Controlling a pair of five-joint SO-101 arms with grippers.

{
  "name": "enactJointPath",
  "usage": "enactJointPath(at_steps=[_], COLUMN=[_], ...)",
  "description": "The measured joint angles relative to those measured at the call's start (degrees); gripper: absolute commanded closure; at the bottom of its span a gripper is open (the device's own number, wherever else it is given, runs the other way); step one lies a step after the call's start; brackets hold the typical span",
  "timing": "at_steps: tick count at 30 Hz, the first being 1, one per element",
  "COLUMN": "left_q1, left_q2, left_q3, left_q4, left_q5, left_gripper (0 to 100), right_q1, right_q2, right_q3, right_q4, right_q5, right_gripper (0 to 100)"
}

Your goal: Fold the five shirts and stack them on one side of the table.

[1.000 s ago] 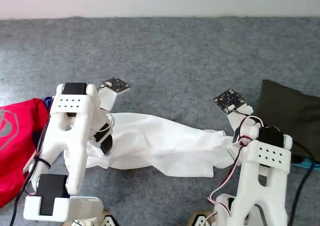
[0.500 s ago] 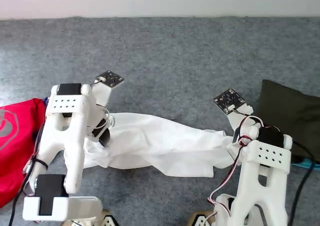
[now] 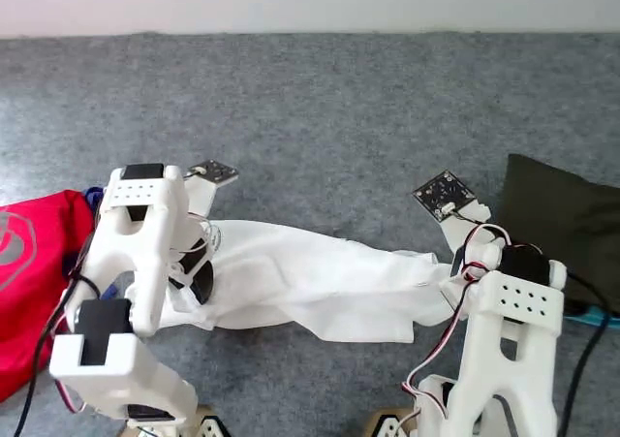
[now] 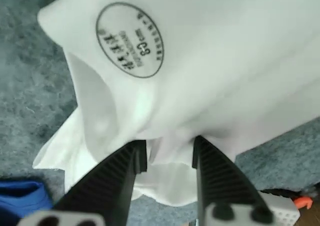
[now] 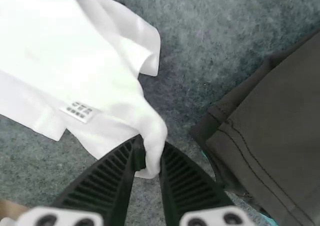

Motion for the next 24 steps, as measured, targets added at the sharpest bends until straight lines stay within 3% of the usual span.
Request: enactJointPath(at_steps=[8,24], left_q1=[0.6,0.7], left_q2=[-0.7,-20.2], left_q3=[-0.1,-5.6], left_q4=[0.1,9.8], left_q5=[0.0,-1.8], left_gripper=[98,99], right_q1=[0.0,0.0], right_q2=[0.0,0.0], right_q3=[0.0,0.0], right_q4=[0.0,0.0], right_q5=[0.0,0.0], right_gripper=[98.9,98.9])
